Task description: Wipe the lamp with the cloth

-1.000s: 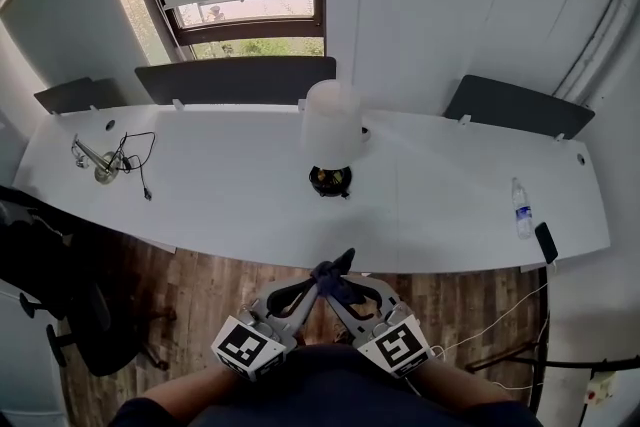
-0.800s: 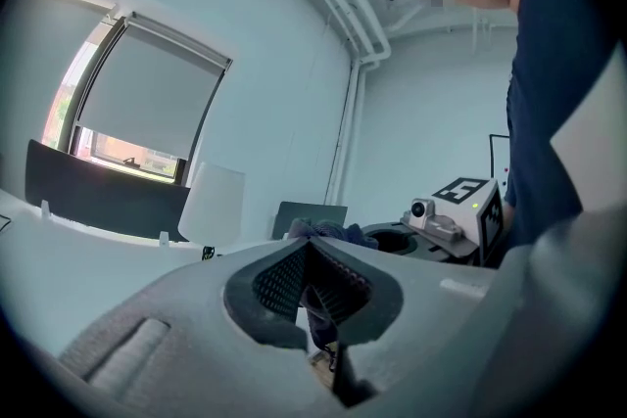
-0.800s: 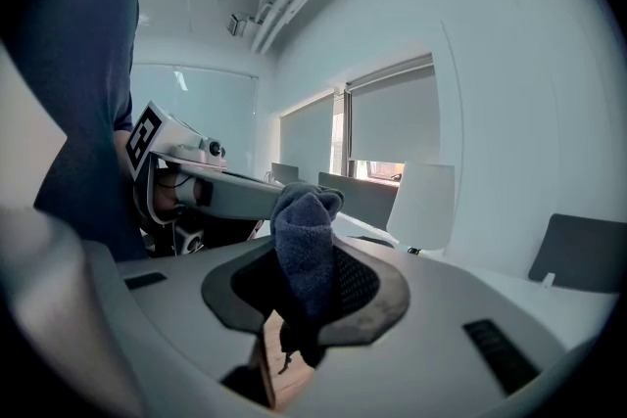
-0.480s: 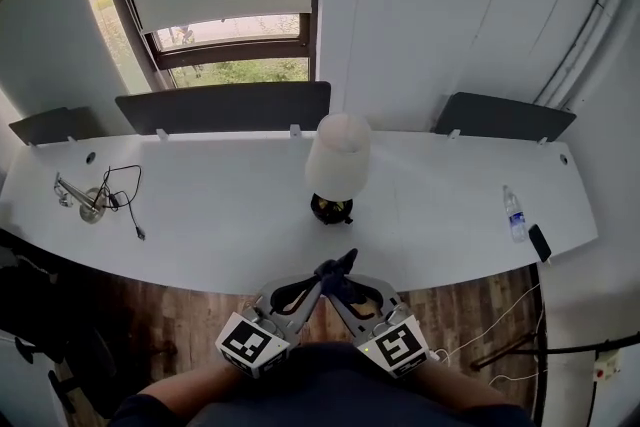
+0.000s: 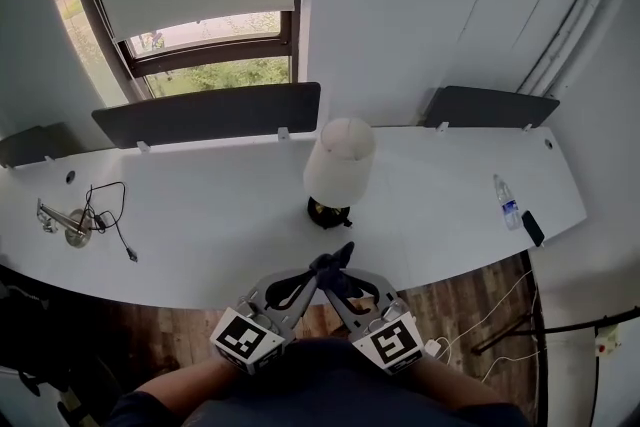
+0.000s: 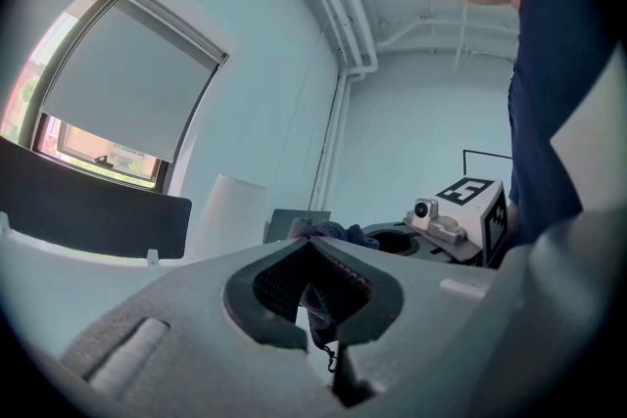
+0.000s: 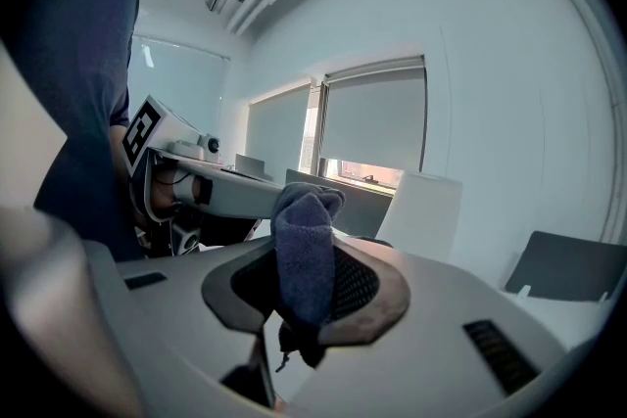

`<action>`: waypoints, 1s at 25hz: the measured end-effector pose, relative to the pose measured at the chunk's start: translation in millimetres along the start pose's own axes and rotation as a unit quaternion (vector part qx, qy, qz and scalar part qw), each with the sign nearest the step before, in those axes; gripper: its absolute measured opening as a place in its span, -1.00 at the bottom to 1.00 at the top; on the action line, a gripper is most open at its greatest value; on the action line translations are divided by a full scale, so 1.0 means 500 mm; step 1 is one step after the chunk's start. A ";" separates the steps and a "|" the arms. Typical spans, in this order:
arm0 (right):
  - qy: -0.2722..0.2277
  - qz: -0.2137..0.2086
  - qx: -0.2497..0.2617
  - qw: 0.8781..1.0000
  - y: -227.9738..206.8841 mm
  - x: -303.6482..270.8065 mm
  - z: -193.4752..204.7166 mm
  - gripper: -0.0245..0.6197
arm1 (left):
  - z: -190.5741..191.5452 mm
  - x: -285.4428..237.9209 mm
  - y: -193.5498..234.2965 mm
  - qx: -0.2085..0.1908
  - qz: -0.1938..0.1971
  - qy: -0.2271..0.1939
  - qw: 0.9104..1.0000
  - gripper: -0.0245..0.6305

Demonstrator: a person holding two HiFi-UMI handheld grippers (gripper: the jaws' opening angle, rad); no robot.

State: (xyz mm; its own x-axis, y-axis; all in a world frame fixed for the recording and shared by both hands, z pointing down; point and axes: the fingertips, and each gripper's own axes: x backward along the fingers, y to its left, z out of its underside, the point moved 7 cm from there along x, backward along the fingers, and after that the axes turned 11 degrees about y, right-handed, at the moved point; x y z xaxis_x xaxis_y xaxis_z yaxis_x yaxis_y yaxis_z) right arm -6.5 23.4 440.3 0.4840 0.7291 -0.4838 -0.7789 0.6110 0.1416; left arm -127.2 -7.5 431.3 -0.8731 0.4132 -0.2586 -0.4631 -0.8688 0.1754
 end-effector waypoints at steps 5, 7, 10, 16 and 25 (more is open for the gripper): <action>-0.010 -0.009 0.016 1.000 -0.054 -0.012 -0.001 -0.60 | -0.019 -0.042 0.013 0.012 -0.013 -0.009 1.000 -0.91; -0.014 -0.013 0.029 0.999 -0.074 -0.010 -0.008 -0.60 | -0.031 -0.052 0.016 0.012 -0.022 -0.011 1.000 -0.91; -0.020 -0.004 0.046 0.999 -0.107 -0.012 -0.023 -0.60 | -0.044 -0.068 0.023 0.010 -0.034 -0.011 0.999 -0.91; -0.031 -0.002 0.066 0.997 -0.165 -0.019 -0.037 -0.60 | -0.050 -0.093 0.031 0.016 -0.047 -0.012 0.999 -0.91; -0.042 0.021 0.116 0.992 -0.219 -0.053 -0.089 -0.60 | -0.044 -0.102 0.049 0.017 -0.061 -0.007 0.998 -0.91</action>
State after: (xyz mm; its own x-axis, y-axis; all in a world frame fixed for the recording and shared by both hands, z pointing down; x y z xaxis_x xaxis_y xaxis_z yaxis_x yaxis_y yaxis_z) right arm 48.1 -76.4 398.9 0.4918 0.7731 -0.4006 -0.6915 0.6264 0.3599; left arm -90.9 -55.9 427.9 -0.8119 0.5190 -0.2671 -0.5707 -0.8020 0.1764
